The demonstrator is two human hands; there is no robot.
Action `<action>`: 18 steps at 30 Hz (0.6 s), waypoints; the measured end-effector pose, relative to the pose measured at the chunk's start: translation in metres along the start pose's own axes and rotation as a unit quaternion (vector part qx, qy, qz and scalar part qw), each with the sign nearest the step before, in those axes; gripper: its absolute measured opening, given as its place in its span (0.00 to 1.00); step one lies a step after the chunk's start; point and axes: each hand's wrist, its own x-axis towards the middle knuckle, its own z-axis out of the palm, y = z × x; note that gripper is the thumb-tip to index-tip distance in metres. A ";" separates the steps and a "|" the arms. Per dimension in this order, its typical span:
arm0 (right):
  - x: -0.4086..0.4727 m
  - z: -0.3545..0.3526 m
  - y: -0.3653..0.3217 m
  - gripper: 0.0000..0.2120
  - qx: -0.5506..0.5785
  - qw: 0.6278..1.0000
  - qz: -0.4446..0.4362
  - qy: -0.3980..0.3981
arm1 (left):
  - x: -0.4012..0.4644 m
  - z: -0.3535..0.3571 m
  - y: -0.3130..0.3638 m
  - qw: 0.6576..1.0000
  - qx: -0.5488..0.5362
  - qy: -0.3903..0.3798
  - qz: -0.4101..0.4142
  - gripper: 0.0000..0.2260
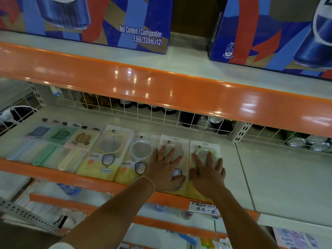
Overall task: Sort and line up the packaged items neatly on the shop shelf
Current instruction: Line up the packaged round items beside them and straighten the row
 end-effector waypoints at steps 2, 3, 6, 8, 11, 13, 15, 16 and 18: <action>0.000 0.000 0.001 0.29 -0.001 1.000 -0.001 -0.003 | 0.001 0.000 0.002 1.000 -0.003 0.001 -0.006 0.35; 0.001 -0.001 0.002 0.29 -0.002 1.000 -0.002 -0.006 | 0.001 0.000 0.003 1.000 -0.004 0.002 -0.007 0.34; 0.004 -0.005 0.004 0.30 0.010 1.000 0.000 -0.018 | 0.000 -0.002 0.004 1.000 -0.011 0.011 -0.008 0.33; 0.003 -0.011 0.010 0.31 0.046 0.999 0.020 -0.004 | -0.002 -0.004 0.001 1.000 -0.019 0.021 -0.009 0.33; 0.002 -0.018 0.028 0.30 0.115 0.990 0.061 0.055 | -0.009 -0.010 -0.004 0.999 -0.027 0.024 -0.011 0.32; 0.003 -0.018 0.039 0.29 0.135 0.987 0.064 0.066 | -0.014 -0.012 -0.003 0.999 -0.035 0.010 -0.009 0.33; 0.004 -0.015 0.042 0.28 0.117 0.991 0.043 0.050 | -0.016 -0.010 0.001 0.999 -0.035 0.001 -0.007 0.34; 0.004 -0.013 0.041 0.28 0.107 0.993 0.032 0.039 | -0.016 -0.008 0.003 0.999 -0.033 -0.002 -0.006 0.34; 0.002 -0.010 0.039 0.28 0.101 0.994 0.022 0.027 | -0.016 -0.005 0.006 1.000 -0.026 -0.004 -0.008 0.34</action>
